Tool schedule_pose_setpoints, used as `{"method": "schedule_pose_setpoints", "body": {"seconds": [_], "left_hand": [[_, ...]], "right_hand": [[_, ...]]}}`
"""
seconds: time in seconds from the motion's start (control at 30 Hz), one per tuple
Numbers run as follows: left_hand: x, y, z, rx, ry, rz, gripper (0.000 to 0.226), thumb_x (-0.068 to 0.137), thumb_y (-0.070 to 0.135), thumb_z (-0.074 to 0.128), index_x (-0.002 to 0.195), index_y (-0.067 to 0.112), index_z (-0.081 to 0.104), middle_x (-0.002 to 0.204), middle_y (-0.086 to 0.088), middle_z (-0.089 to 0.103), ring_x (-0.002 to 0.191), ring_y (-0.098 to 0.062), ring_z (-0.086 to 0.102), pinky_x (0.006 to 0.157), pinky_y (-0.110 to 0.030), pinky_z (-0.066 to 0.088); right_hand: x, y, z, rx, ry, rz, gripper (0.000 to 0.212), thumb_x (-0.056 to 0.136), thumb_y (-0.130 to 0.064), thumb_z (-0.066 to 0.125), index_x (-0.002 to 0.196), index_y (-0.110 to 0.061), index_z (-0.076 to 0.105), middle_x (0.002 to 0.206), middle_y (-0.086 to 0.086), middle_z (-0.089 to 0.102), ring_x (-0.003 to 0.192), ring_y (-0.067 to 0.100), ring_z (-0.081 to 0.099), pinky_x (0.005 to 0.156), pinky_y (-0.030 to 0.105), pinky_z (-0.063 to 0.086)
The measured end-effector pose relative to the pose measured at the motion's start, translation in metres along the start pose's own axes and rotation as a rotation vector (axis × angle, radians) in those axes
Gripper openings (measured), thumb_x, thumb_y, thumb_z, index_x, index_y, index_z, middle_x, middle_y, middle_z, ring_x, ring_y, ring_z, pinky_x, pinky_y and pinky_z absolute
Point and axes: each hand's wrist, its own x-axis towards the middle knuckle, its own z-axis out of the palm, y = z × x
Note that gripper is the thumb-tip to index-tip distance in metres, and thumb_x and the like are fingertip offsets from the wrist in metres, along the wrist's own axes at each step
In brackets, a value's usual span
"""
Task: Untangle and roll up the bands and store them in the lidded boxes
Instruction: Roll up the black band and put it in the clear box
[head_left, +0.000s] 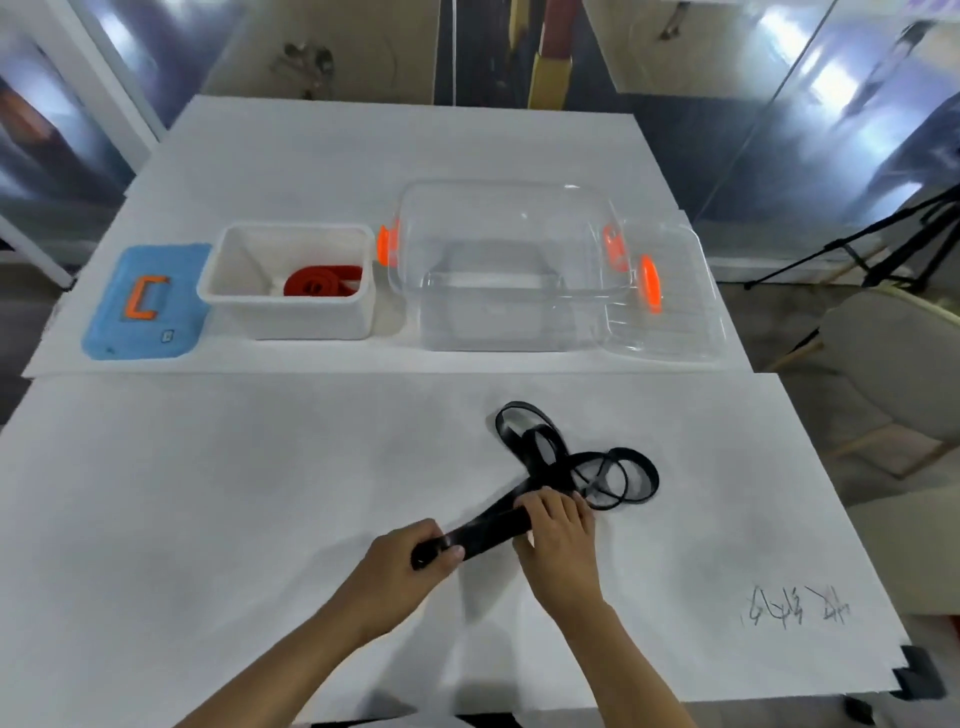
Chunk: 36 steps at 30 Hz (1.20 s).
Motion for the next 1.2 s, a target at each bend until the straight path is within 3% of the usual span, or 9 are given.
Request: {"method": "schedule_pose_setpoints", "body": {"seconds": [0.13, 0.37, 0.47, 0.57, 0.73, 0.9, 1.0, 1.07, 1.2], "left_hand": [[-0.008, 0.057, -0.056, -0.284, 0.130, 0.084, 0.033, 0.100, 0.025, 0.061, 0.066, 0.027, 0.059, 0.064, -0.006, 0.067, 0.064, -0.014, 0.064, 0.069, -0.024, 0.050], [-0.012, 0.143, -0.145, -0.700, 0.265, 0.217, 0.014, 0.100, 0.007, 0.055, 0.099, 0.003, 0.069, 0.067, -0.009, 0.061, 0.062, -0.023, 0.063, 0.068, -0.034, 0.054], [-0.020, 0.171, -0.176, -0.732, 0.230, 0.333, 0.023, 0.097, -0.008, 0.053, 0.112, 0.001, 0.069, 0.088, -0.016, 0.075, 0.077, -0.029, 0.073, 0.073, -0.034, 0.060], [-0.030, 0.196, -0.203, -0.680, 0.297, 0.427, 0.022, 0.094, -0.001, 0.063, 0.115, 0.004, 0.069, 0.095, -0.015, 0.079, 0.071, -0.026, 0.071, 0.067, -0.032, 0.056], [-0.040, 0.235, -0.233, -0.605, 0.438, 0.491, 0.016, 0.092, 0.013, 0.070, 0.101, 0.023, 0.078, 0.082, 0.001, 0.078, 0.053, -0.017, 0.057, 0.063, -0.036, 0.053], [-0.043, 0.256, -0.252, -0.340, 0.724, 0.427, 0.021, 0.087, 0.030, 0.075, 0.098, 0.045, 0.067, 0.112, 0.007, 0.064, 0.086, -0.018, 0.060, 0.054, -0.015, 0.052], [-0.045, 0.261, -0.258, -0.381, 0.696, 0.423, 0.013, 0.086, 0.035, 0.077, 0.097, 0.036, 0.070, 0.109, 0.007, 0.072, 0.092, -0.019, 0.071, 0.075, -0.037, 0.064], [-0.046, 0.264, -0.265, -0.387, 0.714, 0.439, 0.010, 0.086, 0.023, 0.078, 0.092, 0.025, 0.070, 0.097, 0.004, 0.075, 0.082, -0.018, 0.075, 0.073, -0.044, 0.066], [-0.053, 0.271, -0.279, -0.445, 0.838, 0.444, 0.025, 0.085, 0.007, 0.078, 0.088, 0.019, 0.056, 0.095, -0.003, 0.071, 0.065, -0.020, 0.076, 0.063, -0.029, 0.065]], "right_hand": [[0.051, -0.055, -0.033, 0.191, 0.103, -0.050, 0.036, 0.079, -0.011, 0.064, 0.111, -0.026, 0.070, 0.111, -0.011, 0.069, 0.115, 0.013, 0.053, 0.108, 0.039, 0.038], [0.118, -0.138, -0.129, 0.765, -0.305, 0.029, 0.034, 0.103, -0.015, 0.043, 0.099, -0.037, 0.069, 0.087, -0.011, 0.070, 0.074, 0.006, 0.063, 0.067, 0.018, 0.047], [0.133, -0.163, -0.165, 1.091, -0.337, -0.003, 0.035, 0.103, -0.027, 0.042, 0.102, -0.012, 0.074, 0.094, 0.014, 0.075, 0.093, 0.019, 0.073, 0.077, 0.016, 0.052], [0.143, -0.183, -0.195, 1.382, -0.374, -0.072, 0.049, 0.103, -0.046, 0.045, 0.112, -0.009, 0.075, 0.106, 0.020, 0.075, 0.100, 0.033, 0.073, 0.095, 0.043, 0.058], [0.152, -0.228, -0.245, 1.162, -0.264, -0.268, 0.015, 0.090, -0.045, 0.067, 0.097, -0.031, 0.070, 0.069, 0.009, 0.066, 0.060, 0.026, 0.066, 0.066, 0.046, 0.058], [0.158, -0.246, -0.271, 1.066, -0.256, -0.235, 0.014, 0.093, -0.025, 0.075, 0.087, -0.021, 0.063, 0.054, 0.008, 0.056, 0.038, 0.023, 0.048, 0.047, 0.027, 0.043], [0.162, -0.257, -0.282, 0.992, -0.282, -0.185, 0.023, 0.083, -0.029, 0.077, 0.065, -0.030, 0.063, 0.052, 0.011, 0.056, 0.038, 0.023, 0.050, 0.045, 0.027, 0.045], [0.167, -0.263, -0.285, 0.945, -0.243, -0.174, 0.035, 0.083, -0.020, 0.074, 0.054, -0.035, 0.062, 0.052, 0.005, 0.051, 0.042, 0.023, 0.049, 0.047, 0.028, 0.047], [0.175, -0.270, -0.292, 0.878, -0.129, -0.186, 0.027, 0.091, -0.008, 0.066, 0.094, -0.034, 0.059, 0.069, -0.003, 0.052, 0.052, 0.014, 0.051, 0.053, 0.028, 0.048]]}}
